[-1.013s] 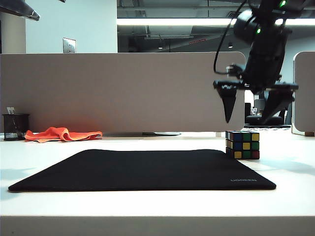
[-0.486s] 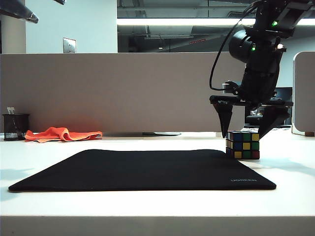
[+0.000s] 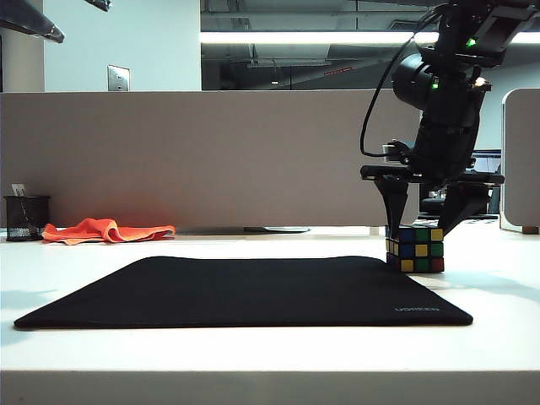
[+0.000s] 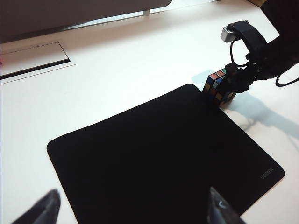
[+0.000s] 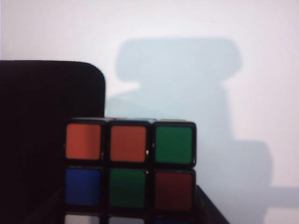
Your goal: Pick up the cube on the right side of the mouse pad, then place it in the center of the mouse pad.
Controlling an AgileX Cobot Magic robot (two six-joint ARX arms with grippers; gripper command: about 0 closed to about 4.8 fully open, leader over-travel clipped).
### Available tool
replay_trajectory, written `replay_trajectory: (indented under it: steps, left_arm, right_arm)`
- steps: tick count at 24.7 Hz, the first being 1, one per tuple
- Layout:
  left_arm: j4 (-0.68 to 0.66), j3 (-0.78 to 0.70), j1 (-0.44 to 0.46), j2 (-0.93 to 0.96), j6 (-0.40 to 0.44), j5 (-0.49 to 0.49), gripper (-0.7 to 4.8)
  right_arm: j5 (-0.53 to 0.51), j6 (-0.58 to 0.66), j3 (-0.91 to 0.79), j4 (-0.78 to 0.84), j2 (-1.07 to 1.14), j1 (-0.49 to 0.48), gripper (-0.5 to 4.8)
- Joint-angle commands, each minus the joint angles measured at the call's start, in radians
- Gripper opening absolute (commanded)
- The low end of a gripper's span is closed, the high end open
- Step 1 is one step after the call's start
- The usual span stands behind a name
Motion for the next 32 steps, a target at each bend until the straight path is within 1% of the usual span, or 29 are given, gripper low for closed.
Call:
replay_trajectory:
  steps: [1, 6, 9, 12, 14, 15, 16, 17, 19, 21, 23, 24, 32]
  left_arm:
    - [0.008, 0.002, 0.001, -0.002, 0.003, -0.002, 4.04]
    - [0.006, 0.002, 0.001, -0.002, 0.003, -0.002, 4.04]
    - [0.006, 0.002, 0.001, -0.002, 0.003, -0.002, 4.04]
    - [0.008, 0.002, 0.001, -0.002, 0.003, -0.002, 4.04]
    - [0.010, 0.002, 0.001, -0.001, 0.003, -0.001, 4.04]
    - [0.010, 0.002, 0.001, -0.001, 0.003, 0.000, 4.04]
    - [0.011, 0.002, 0.001, 0.000, 0.003, 0.000, 4.04]
    - [0.011, 0.002, 0.001, 0.000, 0.003, 0.000, 4.04]
    - [0.009, 0.002, 0.001, 0.000, 0.003, 0.000, 4.04]
    - [0.006, 0.002, 0.001, 0.000, 0.003, 0.000, 4.04]
    - [0.005, 0.002, 0.001, 0.000, 0.002, 0.000, 4.04]
    - [0.005, 0.002, 0.001, 0.000, 0.002, 0.000, 4.04]
    - [0.005, 0.002, 0.001, 0.000, 0.003, 0.000, 4.04]
  right_arm:
    - [0.016, 0.002, 0.035, 0.002, -0.018, 0.002, 2.94]
    - [0.013, 0.002, 0.090, -0.006, -0.068, 0.003, 2.92]
    - [-0.024, 0.005, 0.133, -0.026, -0.107, 0.008, 2.92]
    - [-0.065, 0.018, 0.164, -0.033, -0.157, 0.037, 2.92]
    - [-0.105, 0.023, 0.169, -0.026, -0.201, 0.076, 2.92]
    - [-0.109, 0.022, 0.169, -0.023, -0.212, 0.094, 2.92]
    - [-0.108, 0.021, 0.169, -0.023, -0.222, 0.143, 2.92]
    - [-0.108, 0.021, 0.169, -0.024, -0.222, 0.167, 2.92]
    - [-0.103, 0.012, 0.168, -0.023, -0.208, 0.230, 2.92]
    - [-0.090, -0.011, 0.168, -0.017, -0.191, 0.266, 2.92]
    - [-0.037, -0.051, 0.168, -0.006, -0.152, 0.315, 2.92]
    - [-0.033, -0.061, 0.168, 0.000, -0.134, 0.329, 2.92]
    - [-0.038, -0.062, 0.168, -0.001, 0.006, 0.361, 2.92]
